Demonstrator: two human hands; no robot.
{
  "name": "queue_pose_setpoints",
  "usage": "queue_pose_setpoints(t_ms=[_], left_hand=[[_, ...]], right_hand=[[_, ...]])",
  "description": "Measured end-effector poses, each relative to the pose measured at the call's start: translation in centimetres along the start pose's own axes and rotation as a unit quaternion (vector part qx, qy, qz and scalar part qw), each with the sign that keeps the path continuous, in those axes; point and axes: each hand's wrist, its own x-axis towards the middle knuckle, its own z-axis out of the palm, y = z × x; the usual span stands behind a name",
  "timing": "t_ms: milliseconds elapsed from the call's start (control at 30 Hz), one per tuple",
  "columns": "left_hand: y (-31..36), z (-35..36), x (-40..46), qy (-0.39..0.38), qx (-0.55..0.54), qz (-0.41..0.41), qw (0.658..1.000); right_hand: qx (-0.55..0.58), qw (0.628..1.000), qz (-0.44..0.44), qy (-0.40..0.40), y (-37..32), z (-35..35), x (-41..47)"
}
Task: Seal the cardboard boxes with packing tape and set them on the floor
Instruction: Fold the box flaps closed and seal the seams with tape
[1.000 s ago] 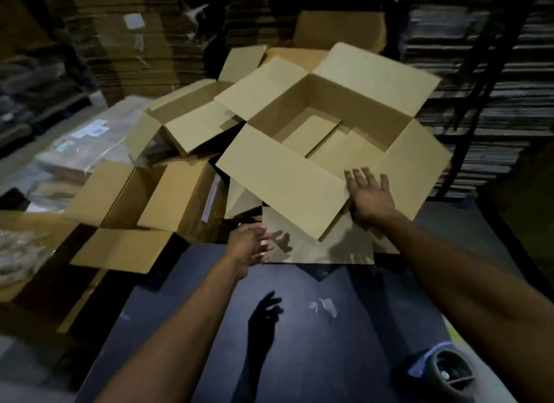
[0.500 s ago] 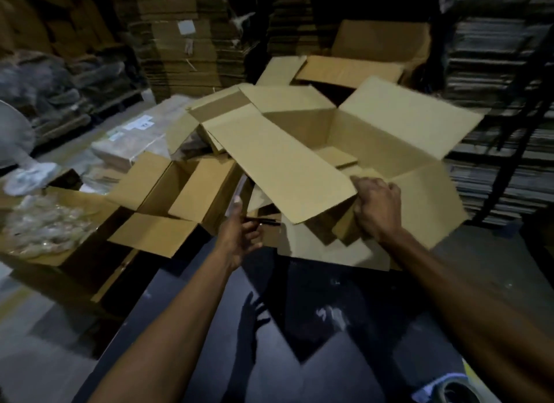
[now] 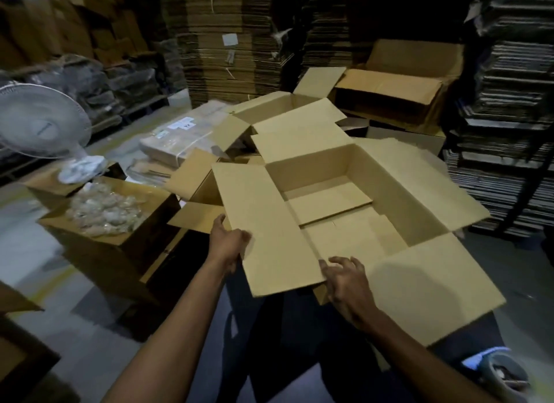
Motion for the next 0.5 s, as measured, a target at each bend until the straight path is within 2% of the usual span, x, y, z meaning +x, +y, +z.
queue_pose_setpoints(t_ms=[133,167,233,300,367,467,500], left_hand=[[-3.9,-4.2,-2.6,0.044,0.152,-0.006,0.987],[-4.2,-4.6,-3.7,0.075,0.231,-0.007,0.970],[-4.6,-4.9,-5.5,0.108,0.424,0.017,0.899],[-4.5,-4.4,-6.6,0.064,0.533,0.110,0.836],[-4.5,-3.1,-7.9,-0.023,0.587,0.185,0.788],[-6.4,-0.4,-10.4,-0.148,0.624,0.214,0.737],[-7.5,0.5,-11.4,-0.178,0.634,0.210,0.722]], right_hand=[[-0.034,0.996,-0.068,-0.036,-0.1,0.7,-2.9],[-0.031,0.997,-0.073,-0.014,0.4,0.8,-3.5],[-0.030,0.995,-0.096,0.010,1.2,0.7,-5.0],[-0.037,0.985,-0.170,0.019,2.7,1.1,-6.2],[-0.023,0.978,-0.206,0.022,3.8,0.9,-7.9],[0.059,0.983,-0.173,0.032,5.5,0.1,-11.0],[0.051,0.981,-0.183,0.028,6.0,-0.2,-12.0]])
